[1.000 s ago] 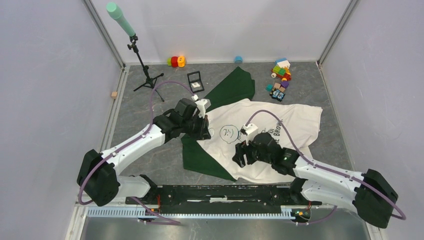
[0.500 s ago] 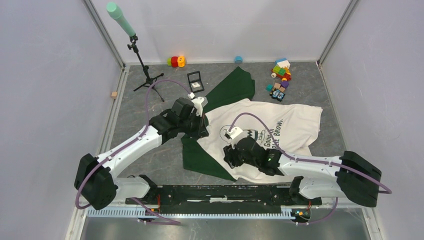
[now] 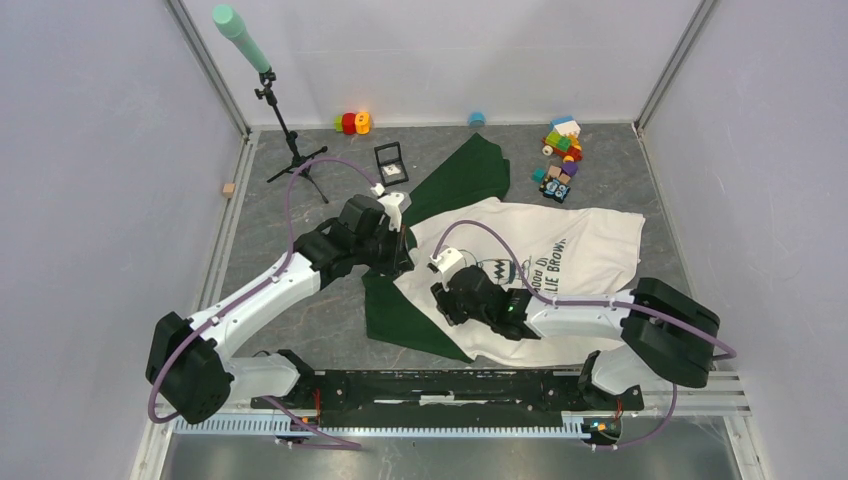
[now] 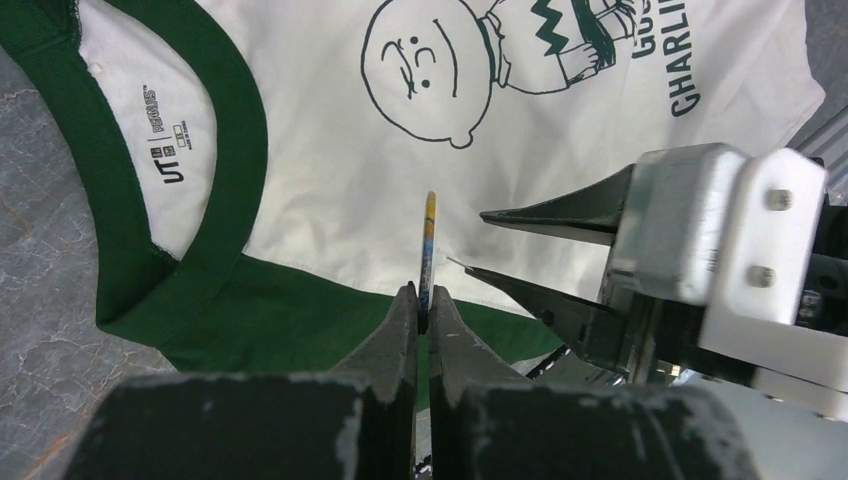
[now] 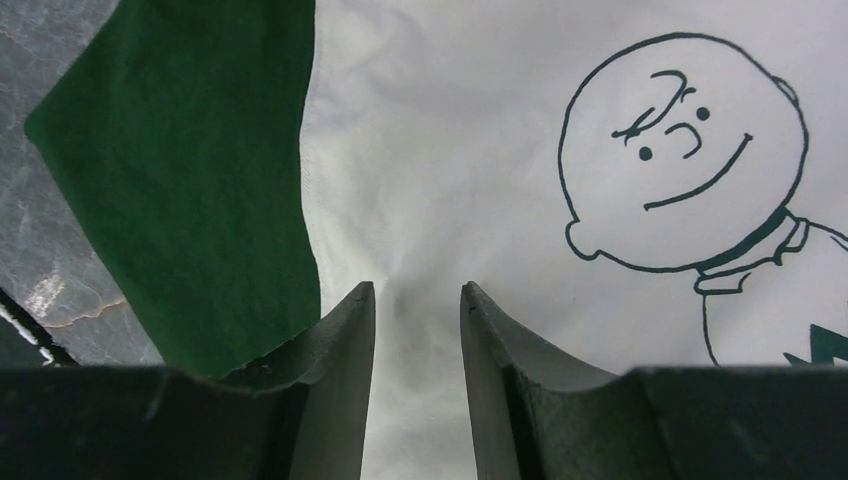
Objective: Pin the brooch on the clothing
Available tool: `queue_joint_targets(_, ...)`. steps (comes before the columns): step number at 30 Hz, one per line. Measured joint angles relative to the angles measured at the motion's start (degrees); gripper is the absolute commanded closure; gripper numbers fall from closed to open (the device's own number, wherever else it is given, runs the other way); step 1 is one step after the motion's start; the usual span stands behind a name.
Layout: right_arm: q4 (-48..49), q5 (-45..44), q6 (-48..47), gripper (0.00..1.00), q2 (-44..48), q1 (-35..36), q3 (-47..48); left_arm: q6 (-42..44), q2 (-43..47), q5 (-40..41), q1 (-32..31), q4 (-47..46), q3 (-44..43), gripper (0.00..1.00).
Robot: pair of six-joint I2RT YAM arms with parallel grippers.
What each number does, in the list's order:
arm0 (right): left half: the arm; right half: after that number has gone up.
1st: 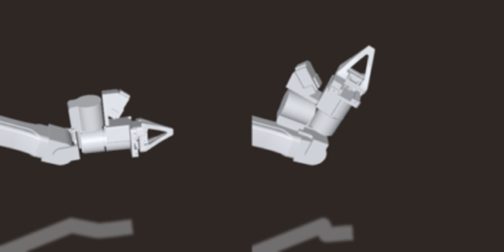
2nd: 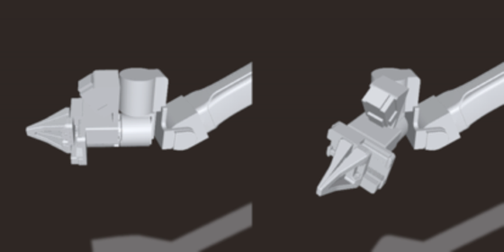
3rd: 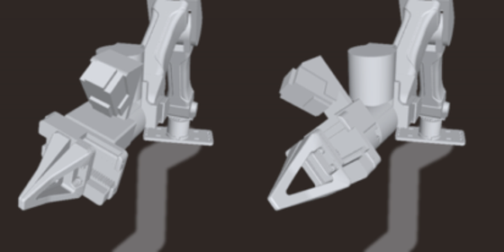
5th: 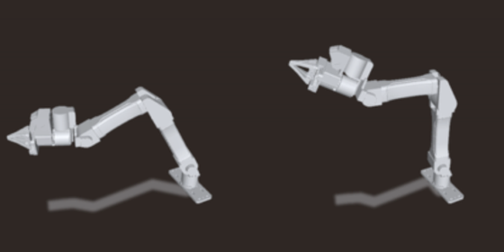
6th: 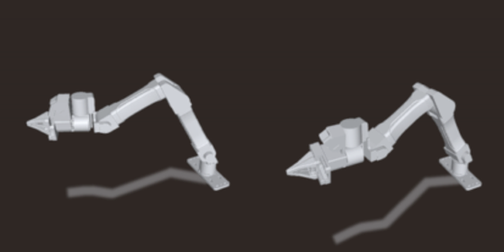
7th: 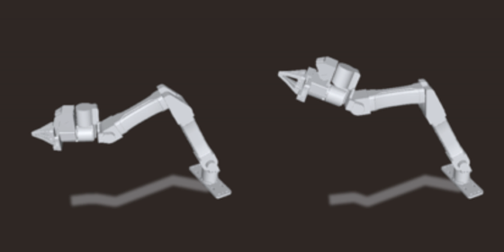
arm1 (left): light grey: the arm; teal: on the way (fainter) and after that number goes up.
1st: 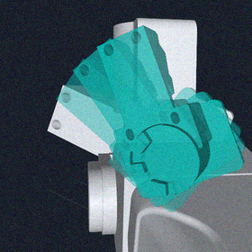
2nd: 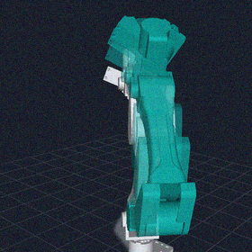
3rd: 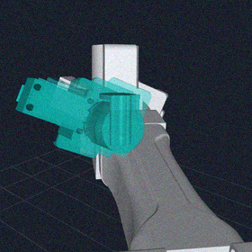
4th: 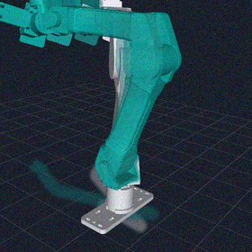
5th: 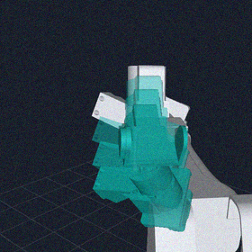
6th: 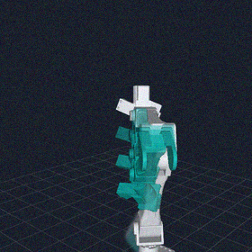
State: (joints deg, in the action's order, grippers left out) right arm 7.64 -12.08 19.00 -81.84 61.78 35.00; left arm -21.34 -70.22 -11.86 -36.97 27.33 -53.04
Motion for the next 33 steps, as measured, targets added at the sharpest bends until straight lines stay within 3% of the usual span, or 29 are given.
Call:
queue_joint_targets(6, 0.0, -1.0, 0.0, 0.65, -2.9, 0.5, 0.4, 0.0, 0.0, 0.0, 0.2, 0.0, 0.0, 0.98)
queue_joint_targets(14, -0.1, -2.3, 0.0, 1.0, -4.6, 1.4, 1.4, 0.0, -0.4, -0.3, 0.3, 0.0, 0.0, 0.98)
queue_joint_targets(25, 1.3, -4.2, 1.9, 1.0, -2.8, 2.0, 0.3, -0.1, -6.9, -0.9, -0.2, 0.2, 1.1, 0.98)
queue_joint_targets(33, 5.5, -6.2, 3.9, 1.0, 3.0, 2.2, -4.4, -0.2, -13.4, -2.0, -5.7, 0.4, 1.2, 0.98)
